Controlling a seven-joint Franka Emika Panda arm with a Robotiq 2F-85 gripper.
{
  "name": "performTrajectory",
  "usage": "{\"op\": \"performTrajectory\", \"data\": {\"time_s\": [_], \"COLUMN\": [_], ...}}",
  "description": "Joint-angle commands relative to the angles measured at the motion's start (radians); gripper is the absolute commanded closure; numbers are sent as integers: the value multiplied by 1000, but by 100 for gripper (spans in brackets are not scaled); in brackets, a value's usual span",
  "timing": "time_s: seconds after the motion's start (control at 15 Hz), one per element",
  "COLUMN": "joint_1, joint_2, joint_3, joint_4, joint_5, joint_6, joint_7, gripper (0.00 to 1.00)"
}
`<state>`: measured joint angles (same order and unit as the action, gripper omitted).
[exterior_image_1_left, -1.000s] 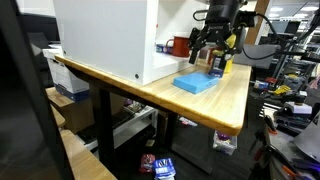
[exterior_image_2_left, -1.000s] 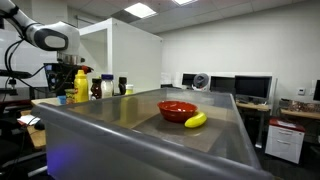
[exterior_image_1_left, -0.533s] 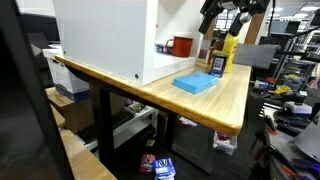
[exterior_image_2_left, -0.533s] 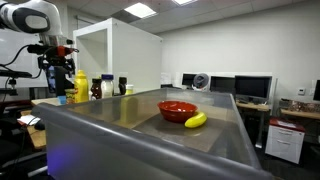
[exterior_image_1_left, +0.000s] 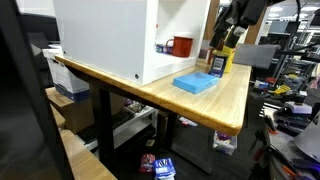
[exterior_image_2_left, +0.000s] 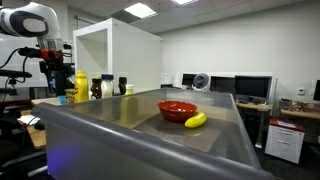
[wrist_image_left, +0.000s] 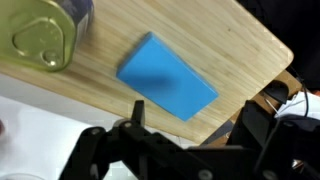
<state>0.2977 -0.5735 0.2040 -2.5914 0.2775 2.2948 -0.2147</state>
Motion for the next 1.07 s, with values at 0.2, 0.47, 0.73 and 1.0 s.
{"op": "performTrajectory", "data": {"time_s": [0.2, 0.47, 0.73, 1.0], "joint_1": [-37, -66, -102, -125], "joint_2": [42, 99, 149, 180], "joint_3": [41, 88, 137, 166], "joint_4": [-51, -48, -37, -21], "joint_5": [-4, -10, -24, -49], "joint_6": [76, 118, 161, 182], "joint_7": [318, 509, 703, 810], "gripper": [28, 41, 63, 85]}}
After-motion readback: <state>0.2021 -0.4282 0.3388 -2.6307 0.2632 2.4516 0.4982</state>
